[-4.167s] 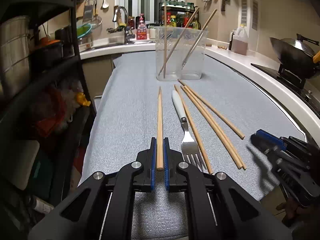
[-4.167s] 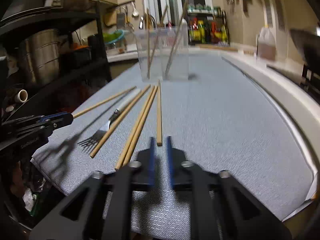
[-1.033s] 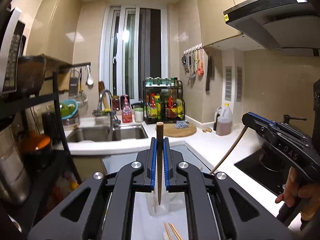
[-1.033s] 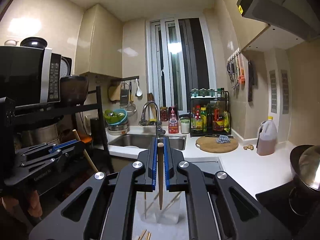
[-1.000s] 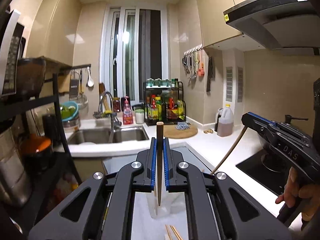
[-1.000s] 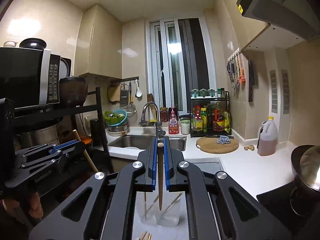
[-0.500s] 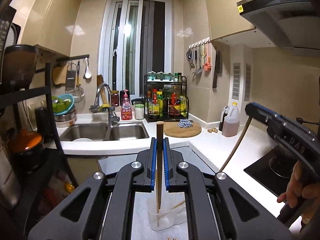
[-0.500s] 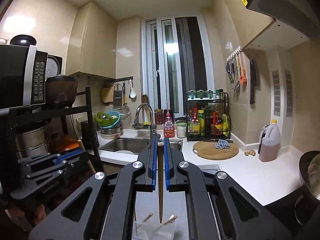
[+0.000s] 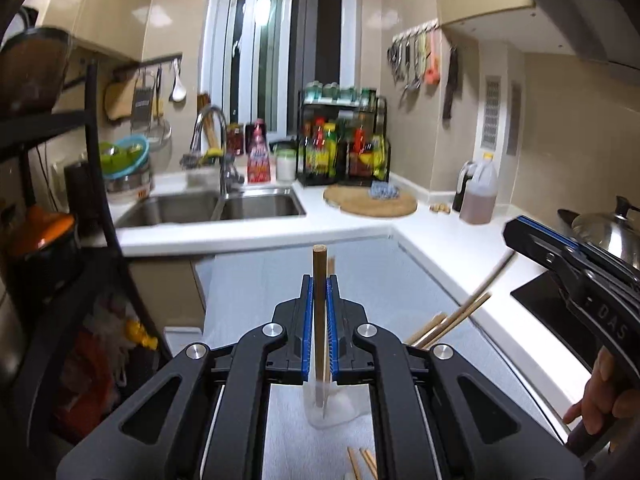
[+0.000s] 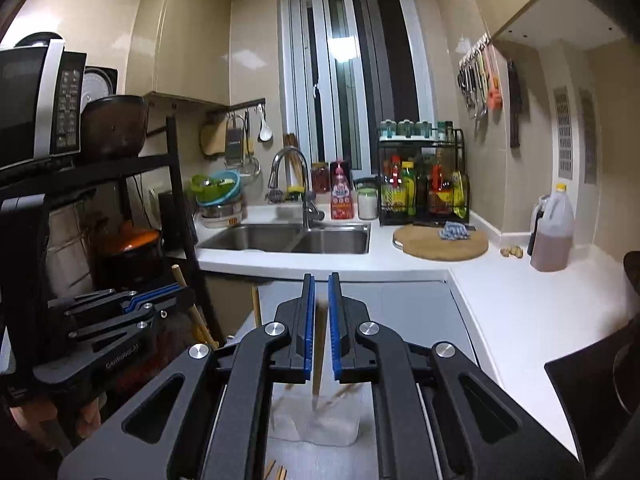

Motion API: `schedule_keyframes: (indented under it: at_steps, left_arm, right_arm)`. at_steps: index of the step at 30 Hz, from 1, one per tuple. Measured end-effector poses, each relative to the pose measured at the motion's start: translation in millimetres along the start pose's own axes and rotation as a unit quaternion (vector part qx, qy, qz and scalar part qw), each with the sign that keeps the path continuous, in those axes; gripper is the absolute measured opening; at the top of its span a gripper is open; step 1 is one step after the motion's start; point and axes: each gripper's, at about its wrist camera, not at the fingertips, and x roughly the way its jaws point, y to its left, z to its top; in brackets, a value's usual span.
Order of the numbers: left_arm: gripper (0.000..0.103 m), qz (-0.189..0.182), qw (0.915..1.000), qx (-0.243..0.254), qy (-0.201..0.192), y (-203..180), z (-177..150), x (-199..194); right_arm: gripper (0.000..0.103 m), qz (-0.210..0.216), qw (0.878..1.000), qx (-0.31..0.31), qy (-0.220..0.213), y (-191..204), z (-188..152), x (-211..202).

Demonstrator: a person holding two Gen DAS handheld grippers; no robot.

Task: Organize utensils
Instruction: 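Open both tools to drop the chopsticks into the container, then withdraw both tools back toward the remaining utensils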

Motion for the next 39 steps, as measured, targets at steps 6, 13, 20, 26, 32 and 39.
schedule_keyframes:
  at_steps: [6, 13, 20, 26, 32, 39]
  left_arm:
    - [0.095, 0.046, 0.9986, -0.02, -0.015, 13, -13, -16]
    - [0.095, 0.099, 0.9945, -0.017, 0.028, 16, -78, -64]
    - [0.095, 0.109, 0.9901, -0.036, 0.08, 2, -163, -114]
    - [0.095, 0.111, 0.9892, -0.021, 0.093, -18, -201, -147]
    - [0.095, 0.107, 0.9901, -0.024, 0.088, -31, -218, -173]
    - [0.095, 0.112, 0.9906, -0.024, 0.075, -35, -229, -197]
  right_arm:
    - [0.069, -0.008, 1.0, 0.004, 0.019, -3, -20, -12]
    - [0.085, -0.01, 0.999, 0.02, 0.045, 4, -72, -67]
    - [0.087, -0.054, 0.993, 0.008, 0.107, 28, -165, -119]
    - [0.087, -0.053, 0.99, 0.005, 0.133, 46, -207, -159]
    - [0.087, -0.056, 0.991, -0.007, 0.124, 57, -219, -196]
    - [0.087, -0.054, 0.991, -0.009, 0.125, 63, -228, -218]
